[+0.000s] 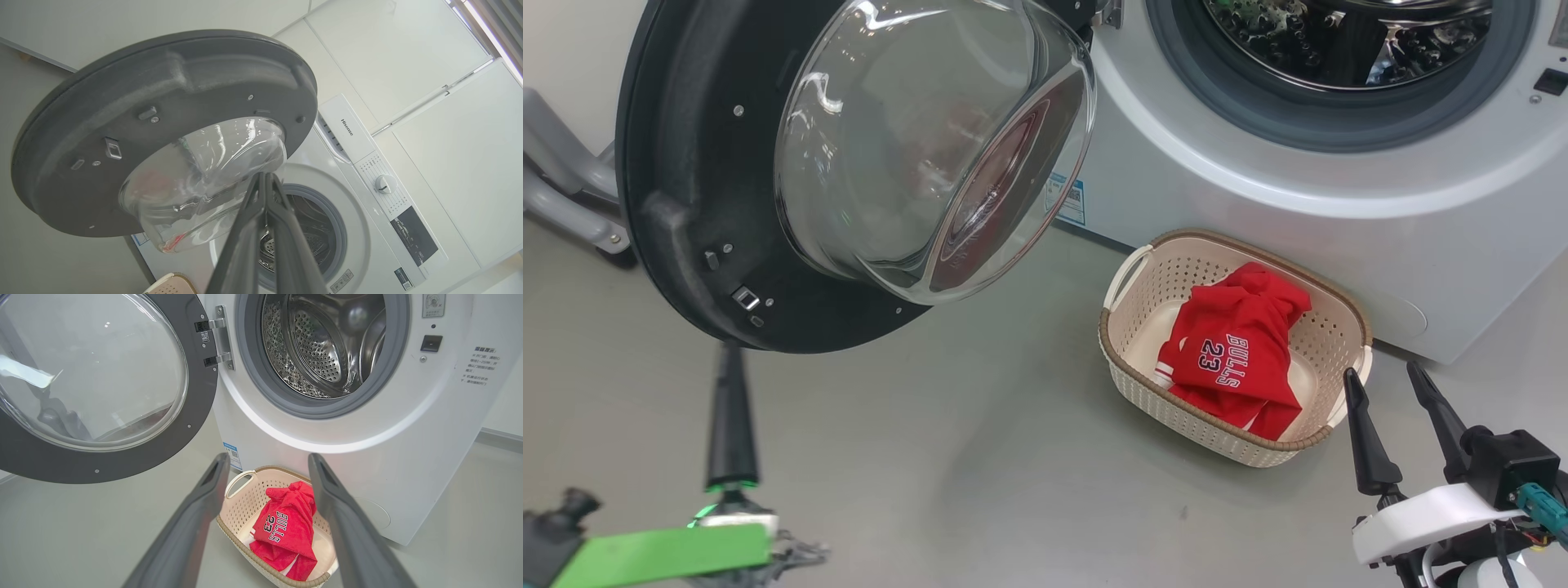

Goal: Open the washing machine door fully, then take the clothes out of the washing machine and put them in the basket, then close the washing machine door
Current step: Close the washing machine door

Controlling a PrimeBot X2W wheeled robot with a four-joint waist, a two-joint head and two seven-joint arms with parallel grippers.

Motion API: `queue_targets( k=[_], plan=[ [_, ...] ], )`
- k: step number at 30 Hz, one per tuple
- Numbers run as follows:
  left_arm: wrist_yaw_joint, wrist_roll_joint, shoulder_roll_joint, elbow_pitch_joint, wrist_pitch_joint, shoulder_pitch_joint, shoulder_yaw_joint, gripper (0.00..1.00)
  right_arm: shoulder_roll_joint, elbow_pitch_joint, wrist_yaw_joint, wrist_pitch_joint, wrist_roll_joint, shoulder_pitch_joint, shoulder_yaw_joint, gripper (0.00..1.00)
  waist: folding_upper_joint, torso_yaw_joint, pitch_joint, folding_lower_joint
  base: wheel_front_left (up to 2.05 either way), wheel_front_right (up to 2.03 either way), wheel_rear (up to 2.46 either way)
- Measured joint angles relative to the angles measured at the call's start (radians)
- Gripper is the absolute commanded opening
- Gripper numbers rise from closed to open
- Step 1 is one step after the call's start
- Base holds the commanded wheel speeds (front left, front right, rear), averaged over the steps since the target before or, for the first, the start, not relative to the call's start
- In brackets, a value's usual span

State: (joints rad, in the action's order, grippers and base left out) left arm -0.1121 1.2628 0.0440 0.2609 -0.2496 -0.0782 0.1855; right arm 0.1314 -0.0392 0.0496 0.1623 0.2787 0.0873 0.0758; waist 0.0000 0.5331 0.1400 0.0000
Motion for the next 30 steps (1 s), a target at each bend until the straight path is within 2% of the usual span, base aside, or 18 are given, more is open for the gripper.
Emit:
queue_targets(
  k=[3,10,21,30],
  plan=[
    [-0.005,0.131,0.0,0.019,-0.003,0.004,-0.085,0.0,0.001,0.001,0.0,0.0,0.0,0.0,-0.001,1.0,0.0,-0.002,0.001,0.0,0.0,0.0,0.0],
    [-0.007,0.202,0.006,0.027,-0.003,0.029,-0.255,0.0,0.001,0.007,0.0,-0.003,0.0,0.0,0.0,1.0,0.0,-0.009,0.007,0.0,0.0,0.0,0.0],
    [-0.007,0.347,0.138,-0.095,0.059,0.099,-0.422,0.0,0.017,0.023,0.0,-0.013,0.0,-0.001,-0.003,1.0,-0.0001,-0.028,0.032,0.0,0.0,0.0,0.0],
    [0.065,0.474,0.24,-0.271,0.17,0.206,-0.474,0.0,0.023,0.04,0.0,-0.027,0.0,-0.005,-0.002,1.0,0.0,-0.04,0.049,0.0,0.0,0.0,0.0]
  ],
)
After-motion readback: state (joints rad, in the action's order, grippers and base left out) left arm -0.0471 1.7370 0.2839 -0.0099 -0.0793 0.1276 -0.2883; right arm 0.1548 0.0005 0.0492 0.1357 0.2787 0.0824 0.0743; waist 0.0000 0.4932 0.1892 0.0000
